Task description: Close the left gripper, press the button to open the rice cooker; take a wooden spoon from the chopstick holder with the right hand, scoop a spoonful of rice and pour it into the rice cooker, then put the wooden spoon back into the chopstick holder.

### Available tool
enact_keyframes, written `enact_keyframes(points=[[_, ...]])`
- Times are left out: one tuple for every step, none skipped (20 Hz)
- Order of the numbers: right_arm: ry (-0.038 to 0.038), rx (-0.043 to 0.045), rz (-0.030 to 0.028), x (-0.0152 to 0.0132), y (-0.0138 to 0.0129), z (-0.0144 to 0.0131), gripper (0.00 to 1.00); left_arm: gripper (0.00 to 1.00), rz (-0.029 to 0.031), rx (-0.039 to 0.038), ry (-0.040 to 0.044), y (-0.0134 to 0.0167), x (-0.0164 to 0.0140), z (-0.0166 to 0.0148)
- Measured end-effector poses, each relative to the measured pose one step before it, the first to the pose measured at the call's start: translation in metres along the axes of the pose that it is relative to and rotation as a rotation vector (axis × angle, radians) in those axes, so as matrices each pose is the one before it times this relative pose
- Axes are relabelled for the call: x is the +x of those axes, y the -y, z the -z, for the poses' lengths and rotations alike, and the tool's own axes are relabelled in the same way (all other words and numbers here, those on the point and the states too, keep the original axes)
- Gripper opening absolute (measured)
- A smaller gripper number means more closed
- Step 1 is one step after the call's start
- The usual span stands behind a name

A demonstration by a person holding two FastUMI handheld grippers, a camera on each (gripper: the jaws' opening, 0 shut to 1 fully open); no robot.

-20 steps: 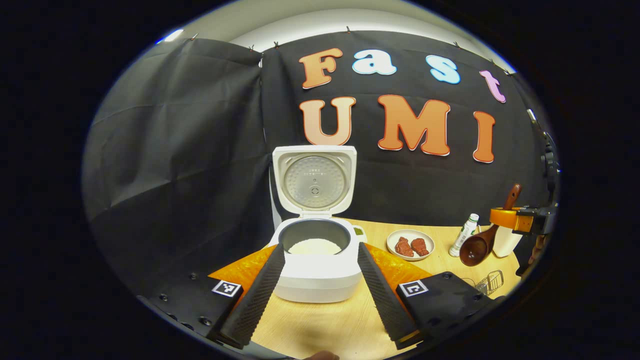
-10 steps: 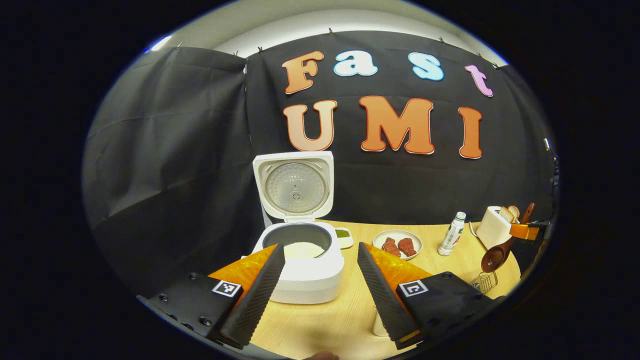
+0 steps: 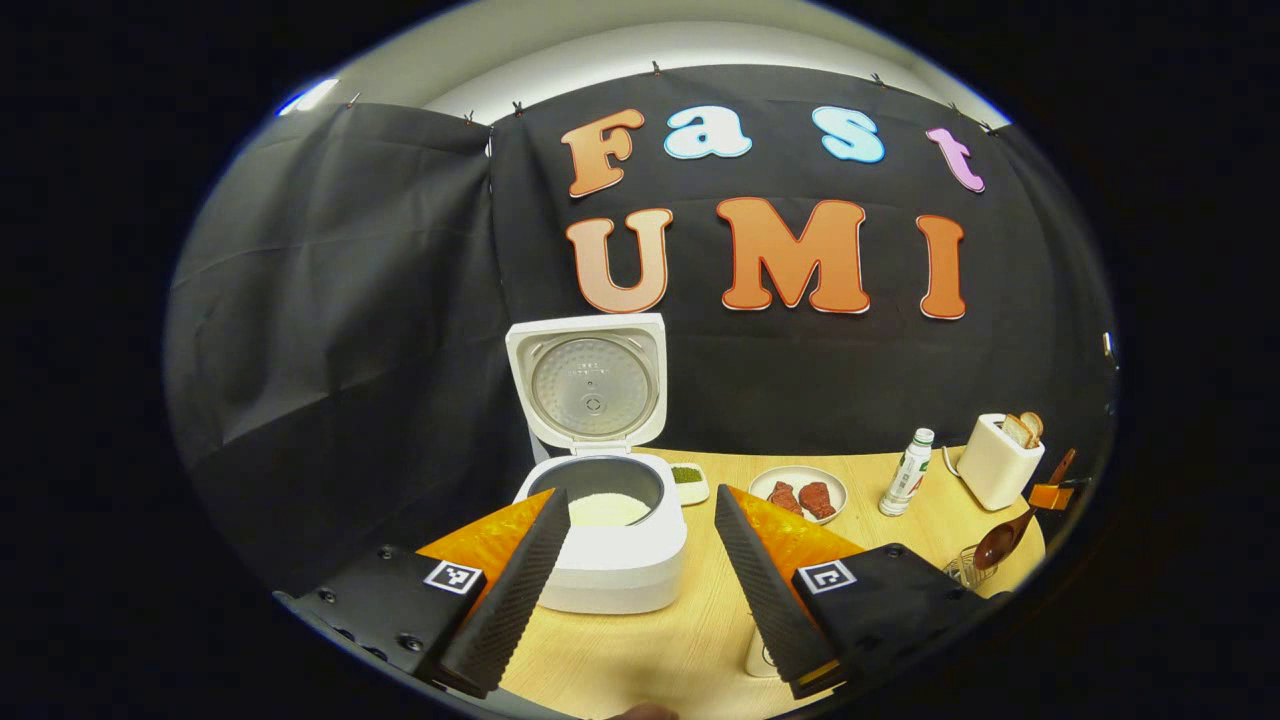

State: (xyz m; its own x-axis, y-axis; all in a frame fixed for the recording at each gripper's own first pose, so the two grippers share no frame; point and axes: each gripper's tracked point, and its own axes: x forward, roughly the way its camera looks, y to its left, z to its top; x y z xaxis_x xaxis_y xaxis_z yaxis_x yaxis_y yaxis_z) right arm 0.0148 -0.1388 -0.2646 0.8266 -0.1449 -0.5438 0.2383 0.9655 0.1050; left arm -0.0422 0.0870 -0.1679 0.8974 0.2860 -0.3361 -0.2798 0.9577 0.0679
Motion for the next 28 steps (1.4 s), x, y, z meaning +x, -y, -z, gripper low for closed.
enact_keyframes(points=[[-0.004,0.02127,-0.00669,0.00346,-0.00115,0.00348,0.1,0.99,-0.00026,-0.00118,0.00263,-0.00039,-0.00051,-0.00146],[-0.00534,0.01958,-0.00403,0.00357,0.0001,0.00449,0.1,0.99,-0.00331,0.00089,0.0042,-0.00027,-0.00021,-0.00149],[-0.00739,0.01265,-0.00297,0.00364,0.00077,0.00686,0.1,0.99,-0.00435,0.00237,0.00365,-0.00221,-0.00113,-0.00109],[-0.01731,0.0083,0.0021,0.0041,0.00173,0.00841,0.11,0.99,-0.00384,0.00262,0.00092,-0.00187,0.00079,-0.00054],[-0.01532,0.00937,0.00383,0.0046,0.00247,0.00746,0.11,0.99,-0.00465,0.00059,-0.00149,-0.00185,0.00079,-0.00003],[-0.01402,0.01341,-0.00291,0.0035,0.00085,0.00634,0.11,0.99,-0.00452,0.00052,-0.00034,-0.00192,0.00182,-0.00043],[-0.00386,0.01638,-0.01154,-0.00161,0.0035,0.00588,0.12,0.99,-0.00696,-0.00054,0.00059,-0.00388,0.00153,-0.00109],[-0.00142,0.01531,-0.01064,0.00145,-0.00014,0.00201,0.13,0.99,-0.00436,-0.00201,-0.00105,-0.00392,0.00223,-0.00194],[-0.00842,0.01725,-0.00218,0.00167,0.0018,0.00587,0.14,0.99,-0.00799,-0.00494,-0.00019,-0.00574,0.00254,-0.00298],[-0.01312,0.01033,-0.00219,0.00185,0.0016,0.00522,0.15,0.99,-0.00501,-0.0045,-0.00056,-0.0055,0.00253,-0.0037],[-0.01081,0.00058,0.00234,0.00173,0.00282,0.00459,0.16,0.99,-0.0057,-0.00489,0.00715,-0.00734,0.00394,-0.00729],[-0.01288,0.00191,0.00283,0.00038,0.00196,0.00337,0.17,0.99,-0.00657,-0.00521,0.01647,-0.00666,0.00458,-0.00924],[-0.00225,0.00113,-0.00115,-0.00279,0.00004,0.00048,0.17,0.99,-0.00216,-0.00287,0.01185,-0.00601,0.00556,-0.0082],[0.00941,0.00972,-0.00295,0.00365,0.00009,-0.00398,0.19,0.99,-0.00489,0.00197,0.01167,-0.00637,0.00435,-0.00715],[0.00162,0.0138,0.00024,-0.00211,-0.00234,-0.0008,0.2,0.99,-0.0058,0.00143,0.01452,-0.00612,0.0053,-0.00958],[-0.01604,0.00931,0.00235,0.00062,0.00007,0.0007,0.21,0.99,-0.00283,0.00109,0.01803,-0.00433,0.00594,-0.00784],[-0.0066,0.0048,0.00067,-0.00227,-0.00031,0.00114,0.14,0.99,0.00067,0.00035,0.0103,-0.00219,0.00545,-0.00582],[-0.002,-0.00228,0.00818,-0.00043,0.00156,0.00062,0.33,0.99,0.00326,-0.00255,0.00446,-0.00163,0.00575,-0.00498],[-0.00154,-0.00549,0.01164,-0.00103,0.00327,-0.00007,0.39,0.99,0.01217,-0.00826,0.00535,0.00108,0.00472,-0.00537],[0.00519,-0.00344,0.01141,-0.00127,0.00194,-0.00114,0.5,0.99,0.01293,-0.0099,0.0048,0.00107,0.00612,-0.00645],[0.00425,-0.00435,0.01306,-0.0021,0.00356,-0.00153,0.55,0.99,0.01203,-0.00565,0.00168,-0.0005,0.00601,-0.00516],[0.00893,-0.00166,0.00979,-0.00247,0.00156,-0.00275,0.63,0.99,0.01205,-0.00576,-0.0034,0.00069,0.00667,-0.00492],[0.00881,-0.00685,0.01266,-0.00241,0.00237,-0.00223,0.66,0.99,0.01255,-0.00488,-0.00064,0.0001,0.00739,-0.00486],[0.01017,-0.00932,0.01127,-0.00269,0.00242,-0.00388,0.64,0.99,0.01075,-0.00495,0.00264,0.00057,0.00745,-0.0065],[0.01027,-0.01165,0.0152,-0.00478,0.00294,-0.00397,0.76,0.99,0.01059,-0.00177,-0.00035,-0.00006,0.00696,-0.00555],[0.01526,-0.00992,0.00968,-0.00405,0.00172,-0.00611,0.8,0.99,0.00297,-0.00099,0.00012,-0.00081,0.00858,-0.00553],[0.01368,-0.01223,0.01149,-0.00822,-0.0045,-0.01008,0.82,0.99,0.0003,-0.00144,0.00284,-0.00284,0.00965,-0.00524],[0.0187,-0.01244,0.01154,-0.00544,0.00122,-0.00772,0.84,0.99,0.01297,-0.00572,-0.00001,0.0014,0.01092,-0.00586]])
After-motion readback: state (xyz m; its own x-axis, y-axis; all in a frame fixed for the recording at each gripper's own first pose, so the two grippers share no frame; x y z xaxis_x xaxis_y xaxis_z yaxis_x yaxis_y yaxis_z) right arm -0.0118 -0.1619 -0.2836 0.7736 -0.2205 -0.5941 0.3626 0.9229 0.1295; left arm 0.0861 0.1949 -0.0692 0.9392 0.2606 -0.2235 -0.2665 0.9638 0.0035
